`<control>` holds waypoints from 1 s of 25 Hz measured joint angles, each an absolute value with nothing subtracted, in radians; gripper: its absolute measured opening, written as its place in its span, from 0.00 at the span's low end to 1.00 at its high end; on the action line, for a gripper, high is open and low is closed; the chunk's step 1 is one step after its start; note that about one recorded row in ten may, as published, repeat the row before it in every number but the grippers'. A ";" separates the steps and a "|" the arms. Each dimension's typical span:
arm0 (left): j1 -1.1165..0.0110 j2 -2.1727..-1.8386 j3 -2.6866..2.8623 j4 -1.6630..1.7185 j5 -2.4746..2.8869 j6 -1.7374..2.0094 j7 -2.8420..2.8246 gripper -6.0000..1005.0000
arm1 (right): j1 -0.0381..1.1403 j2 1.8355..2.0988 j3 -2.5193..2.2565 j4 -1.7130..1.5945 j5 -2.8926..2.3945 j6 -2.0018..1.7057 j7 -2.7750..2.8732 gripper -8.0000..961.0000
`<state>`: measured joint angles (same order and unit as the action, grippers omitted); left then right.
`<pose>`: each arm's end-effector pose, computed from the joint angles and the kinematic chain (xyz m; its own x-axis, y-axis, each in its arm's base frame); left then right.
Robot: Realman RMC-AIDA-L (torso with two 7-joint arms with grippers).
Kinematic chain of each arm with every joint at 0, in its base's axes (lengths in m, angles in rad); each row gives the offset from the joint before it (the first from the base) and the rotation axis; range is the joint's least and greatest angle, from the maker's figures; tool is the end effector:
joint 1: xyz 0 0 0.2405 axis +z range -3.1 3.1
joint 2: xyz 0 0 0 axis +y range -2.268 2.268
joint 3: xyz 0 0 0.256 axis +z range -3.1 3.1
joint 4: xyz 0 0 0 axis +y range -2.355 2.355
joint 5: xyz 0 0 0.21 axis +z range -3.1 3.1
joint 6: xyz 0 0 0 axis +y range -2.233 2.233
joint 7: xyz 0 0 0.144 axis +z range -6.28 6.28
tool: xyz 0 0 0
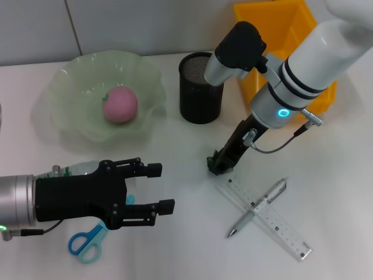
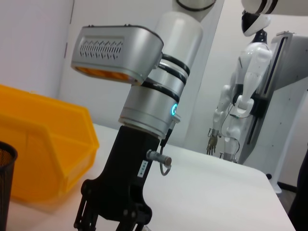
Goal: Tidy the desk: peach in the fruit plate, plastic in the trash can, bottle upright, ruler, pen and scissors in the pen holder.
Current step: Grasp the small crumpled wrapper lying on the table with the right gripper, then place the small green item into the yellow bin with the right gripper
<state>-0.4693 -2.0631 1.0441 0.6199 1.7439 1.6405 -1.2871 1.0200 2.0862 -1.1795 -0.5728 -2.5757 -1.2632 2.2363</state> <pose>-0.2395 0.2943 -0.0295 0.8077 0.2643 0.5270 0.2864 -0.9572 0.0411 0.1731 0.4063 -0.0676 0.7911 -0.5465 0.2749 -0.4798 -0.8331 -0.2752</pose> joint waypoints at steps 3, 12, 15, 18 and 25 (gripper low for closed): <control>-0.469 -2.063 1.041 0.620 1.743 1.645 -1.287 0.78 | 1.018 2.086 -1.175 -0.578 -2.575 -1.268 2.238 0.45; -0.467 -2.063 1.040 0.620 1.742 1.646 -1.287 0.78 | 0.987 2.081 -1.167 -0.694 -2.574 -1.331 2.279 0.28; -0.467 -2.063 1.039 0.620 1.742 1.646 -1.287 0.78 | 0.964 2.080 -1.166 -0.767 -2.574 -1.377 2.297 0.24; -0.470 -2.063 1.038 0.620 1.742 1.646 -1.287 0.78 | 0.938 2.079 -1.165 -0.852 -2.574 -1.433 2.317 0.21; -0.472 -2.063 1.027 0.620 1.743 1.658 -1.287 0.78 | 0.861 2.074 -1.149 -1.110 -2.574 -1.560 2.378 0.21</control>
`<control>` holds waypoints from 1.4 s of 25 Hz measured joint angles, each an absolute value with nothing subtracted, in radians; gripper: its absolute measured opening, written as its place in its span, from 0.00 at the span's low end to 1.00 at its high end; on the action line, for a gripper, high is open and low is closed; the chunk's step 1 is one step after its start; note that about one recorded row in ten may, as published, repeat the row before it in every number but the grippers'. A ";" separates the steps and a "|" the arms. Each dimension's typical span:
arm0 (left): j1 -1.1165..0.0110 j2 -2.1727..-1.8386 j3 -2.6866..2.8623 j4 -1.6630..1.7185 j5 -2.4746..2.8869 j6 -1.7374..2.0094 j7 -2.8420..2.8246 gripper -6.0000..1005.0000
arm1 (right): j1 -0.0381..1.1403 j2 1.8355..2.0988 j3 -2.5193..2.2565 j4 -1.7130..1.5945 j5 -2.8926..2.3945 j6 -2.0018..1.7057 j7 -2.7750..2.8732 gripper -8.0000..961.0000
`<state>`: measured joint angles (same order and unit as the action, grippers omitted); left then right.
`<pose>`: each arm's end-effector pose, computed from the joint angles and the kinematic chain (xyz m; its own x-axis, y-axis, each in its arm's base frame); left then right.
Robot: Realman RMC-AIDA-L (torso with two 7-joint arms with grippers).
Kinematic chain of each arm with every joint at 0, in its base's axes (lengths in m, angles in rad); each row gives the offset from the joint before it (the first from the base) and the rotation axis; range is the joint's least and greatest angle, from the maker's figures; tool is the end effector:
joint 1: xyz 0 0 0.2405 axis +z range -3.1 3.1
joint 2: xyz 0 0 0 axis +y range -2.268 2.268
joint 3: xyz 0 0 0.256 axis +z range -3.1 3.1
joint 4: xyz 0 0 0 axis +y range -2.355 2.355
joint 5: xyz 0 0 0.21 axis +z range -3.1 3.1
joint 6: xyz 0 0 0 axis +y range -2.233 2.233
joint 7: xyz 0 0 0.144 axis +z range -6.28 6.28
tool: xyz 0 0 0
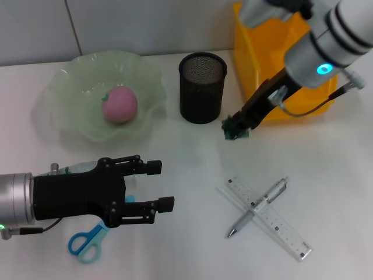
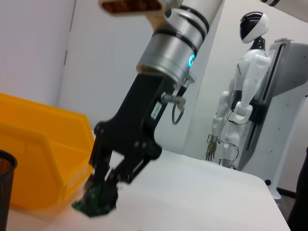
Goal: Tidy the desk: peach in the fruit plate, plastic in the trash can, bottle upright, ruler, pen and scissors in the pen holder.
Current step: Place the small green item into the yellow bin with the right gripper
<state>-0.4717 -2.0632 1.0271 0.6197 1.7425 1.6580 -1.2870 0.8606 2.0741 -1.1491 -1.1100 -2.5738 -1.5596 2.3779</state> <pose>-0.2379 0.2945 -0.0267 0.7993 0.2609 0.5413 0.2829 -0.9581 0.0441 0.1395 0.4005 0.0059 0.8151 -0.5564 0.1615 -0.4840 -0.8072 -0.3379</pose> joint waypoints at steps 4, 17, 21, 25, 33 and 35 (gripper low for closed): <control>-0.473 -2.063 1.026 0.620 1.743 1.662 -1.287 0.78 | 0.835 2.074 -1.114 -1.215 -2.574 -1.612 2.394 0.21; -0.467 -2.063 1.026 0.620 1.743 1.678 -1.292 0.78 | 0.819 2.027 -0.867 -1.380 -2.584 -1.649 2.401 0.21; -0.466 -2.063 1.025 0.618 1.743 1.685 -1.293 0.78 | 0.808 2.000 -0.810 -1.321 -2.586 -1.542 2.397 0.21; -0.465 -2.063 1.025 0.618 1.743 1.687 -1.292 0.78 | 0.804 1.984 -0.809 -1.263 -2.587 -1.472 2.396 0.21; -0.464 -2.063 1.023 0.615 1.743 1.699 -1.293 0.78 | 0.808 1.962 -0.818 -1.067 -2.589 -1.247 2.384 0.23; -0.463 -2.063 1.018 0.613 1.743 1.702 -1.293 0.78 | 0.812 1.961 -0.819 -1.048 -2.589 -1.231 2.377 0.24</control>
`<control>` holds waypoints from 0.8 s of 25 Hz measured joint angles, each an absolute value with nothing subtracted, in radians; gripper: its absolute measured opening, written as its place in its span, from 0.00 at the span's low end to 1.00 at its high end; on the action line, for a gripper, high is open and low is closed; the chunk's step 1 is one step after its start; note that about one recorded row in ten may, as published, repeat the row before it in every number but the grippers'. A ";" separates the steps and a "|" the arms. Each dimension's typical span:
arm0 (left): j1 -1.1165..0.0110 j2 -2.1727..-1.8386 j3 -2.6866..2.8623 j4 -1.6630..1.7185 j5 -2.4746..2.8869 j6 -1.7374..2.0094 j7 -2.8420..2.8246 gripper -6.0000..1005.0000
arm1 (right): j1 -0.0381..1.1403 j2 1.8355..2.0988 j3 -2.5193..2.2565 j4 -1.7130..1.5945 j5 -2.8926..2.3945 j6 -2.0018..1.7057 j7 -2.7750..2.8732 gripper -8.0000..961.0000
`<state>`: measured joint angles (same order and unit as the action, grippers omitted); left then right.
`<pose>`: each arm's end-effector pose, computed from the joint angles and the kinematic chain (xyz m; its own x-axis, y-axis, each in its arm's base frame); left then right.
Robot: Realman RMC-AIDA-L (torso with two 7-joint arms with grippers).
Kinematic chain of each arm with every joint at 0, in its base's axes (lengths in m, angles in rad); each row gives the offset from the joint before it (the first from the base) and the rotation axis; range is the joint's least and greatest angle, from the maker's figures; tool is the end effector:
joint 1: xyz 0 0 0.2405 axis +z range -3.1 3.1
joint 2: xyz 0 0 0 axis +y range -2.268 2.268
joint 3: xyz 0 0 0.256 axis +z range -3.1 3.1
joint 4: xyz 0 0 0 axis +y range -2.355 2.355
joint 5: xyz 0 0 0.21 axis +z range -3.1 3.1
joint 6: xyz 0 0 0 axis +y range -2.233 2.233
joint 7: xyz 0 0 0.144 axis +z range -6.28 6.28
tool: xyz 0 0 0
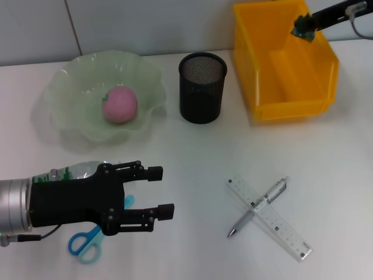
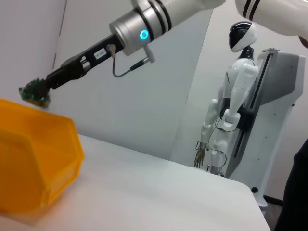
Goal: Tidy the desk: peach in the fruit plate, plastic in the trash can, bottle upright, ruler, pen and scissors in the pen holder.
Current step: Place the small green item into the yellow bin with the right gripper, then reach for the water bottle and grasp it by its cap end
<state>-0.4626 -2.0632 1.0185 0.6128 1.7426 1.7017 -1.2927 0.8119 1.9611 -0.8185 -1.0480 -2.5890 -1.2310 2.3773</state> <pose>-0.2385 0.2870 -0.0250 0.7833 0.2782 0.5559 0.2819 -0.9560 0.0813 0.2015 0.4592 0.1127 0.7212 -0.6256 -0.2974 -0.6469 -0.4548 -0.6121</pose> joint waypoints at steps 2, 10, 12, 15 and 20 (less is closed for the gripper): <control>-0.462 -2.063 1.017 0.613 1.743 1.703 -1.292 0.78 | 0.818 1.960 -0.819 -1.012 -2.589 -1.200 2.369 0.25; -0.460 -2.063 1.017 0.612 1.743 1.713 -1.288 0.78 | 0.840 1.962 -0.820 -0.925 -2.580 -1.099 2.358 0.38; -0.460 -2.063 1.017 0.612 1.743 1.714 -1.288 0.78 | 0.841 1.964 -0.819 -0.924 -2.579 -1.095 2.358 0.43; -0.459 -2.063 1.017 0.612 1.743 1.715 -1.288 0.78 | 0.843 1.966 -0.819 -0.923 -2.579 -1.094 2.358 0.57; -0.459 -2.063 1.016 0.612 1.743 1.715 -1.288 0.78 | 0.843 1.967 -0.813 -0.923 -2.575 -1.094 2.358 0.75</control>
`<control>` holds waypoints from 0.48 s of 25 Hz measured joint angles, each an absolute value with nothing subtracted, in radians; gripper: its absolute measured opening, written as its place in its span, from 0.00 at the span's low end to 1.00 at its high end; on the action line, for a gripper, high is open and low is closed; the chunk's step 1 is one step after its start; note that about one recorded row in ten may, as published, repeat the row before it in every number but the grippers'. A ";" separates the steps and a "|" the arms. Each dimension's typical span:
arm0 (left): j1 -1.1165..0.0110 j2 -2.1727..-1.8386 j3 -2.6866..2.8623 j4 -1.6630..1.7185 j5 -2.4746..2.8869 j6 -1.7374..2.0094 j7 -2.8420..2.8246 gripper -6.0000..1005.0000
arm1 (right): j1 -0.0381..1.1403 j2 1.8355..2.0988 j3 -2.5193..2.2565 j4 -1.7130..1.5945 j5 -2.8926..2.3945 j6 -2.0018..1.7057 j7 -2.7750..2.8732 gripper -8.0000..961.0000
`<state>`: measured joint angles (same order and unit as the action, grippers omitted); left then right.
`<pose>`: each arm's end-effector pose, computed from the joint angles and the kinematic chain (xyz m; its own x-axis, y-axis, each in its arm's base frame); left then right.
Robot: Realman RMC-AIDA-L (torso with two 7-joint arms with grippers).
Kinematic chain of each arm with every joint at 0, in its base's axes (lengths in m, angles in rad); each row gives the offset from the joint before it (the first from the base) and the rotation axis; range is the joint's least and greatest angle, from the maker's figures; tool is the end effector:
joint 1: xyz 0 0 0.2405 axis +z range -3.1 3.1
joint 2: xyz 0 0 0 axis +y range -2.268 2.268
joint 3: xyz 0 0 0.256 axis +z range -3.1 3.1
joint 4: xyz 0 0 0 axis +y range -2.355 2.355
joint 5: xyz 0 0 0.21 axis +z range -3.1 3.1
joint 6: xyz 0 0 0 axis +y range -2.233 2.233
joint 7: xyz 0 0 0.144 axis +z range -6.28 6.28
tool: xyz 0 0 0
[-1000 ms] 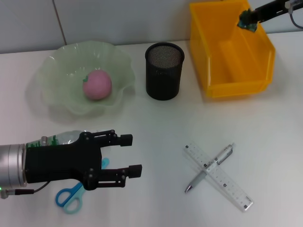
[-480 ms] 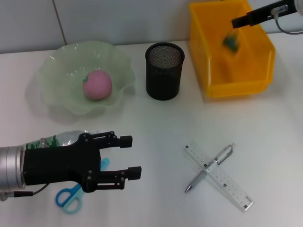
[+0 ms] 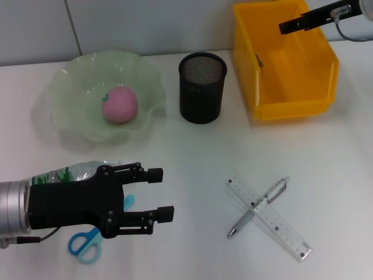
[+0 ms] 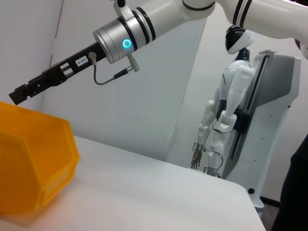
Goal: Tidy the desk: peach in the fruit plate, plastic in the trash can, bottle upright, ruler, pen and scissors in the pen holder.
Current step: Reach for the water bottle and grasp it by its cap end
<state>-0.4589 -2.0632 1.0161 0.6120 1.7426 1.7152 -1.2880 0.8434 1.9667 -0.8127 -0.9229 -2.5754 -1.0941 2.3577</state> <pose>-0.2387 0.2846 -0.0243 0.7803 0.2768 0.5607 0.2761 -0.9571 0.0883 0.2073 0.4731 0.0966 0.7093 -0.6174 -0.3402 -0.6646 -0.4249 -0.6147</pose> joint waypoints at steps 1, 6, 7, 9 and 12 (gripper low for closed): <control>-0.459 -2.063 1.016 0.612 1.743 1.715 -1.288 0.78 | 0.843 1.967 -0.811 -0.923 -2.569 -1.094 2.358 0.75; -0.458 -2.063 1.015 0.617 1.743 1.715 -1.288 0.78 | 0.834 1.966 -0.816 -0.931 -2.516 -1.095 2.351 0.76; -0.458 -2.063 1.015 0.617 1.743 1.715 -1.288 0.78 | 0.834 1.966 -0.816 -0.931 -2.516 -1.095 2.351 0.76; -0.458 -2.063 1.015 0.619 1.743 1.717 -1.288 0.78 | 0.827 1.966 -0.811 -0.940 -2.469 -1.107 2.327 0.76; -0.458 -2.063 1.015 0.620 1.743 1.718 -1.288 0.78 | 0.811 1.966 -0.810 -0.961 -2.424 -1.118 2.307 0.76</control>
<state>-0.4584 -2.0630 1.0154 0.6196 1.7426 1.7178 -1.2885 0.8115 1.9655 -0.8099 -0.9607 -2.4243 -1.1181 2.3072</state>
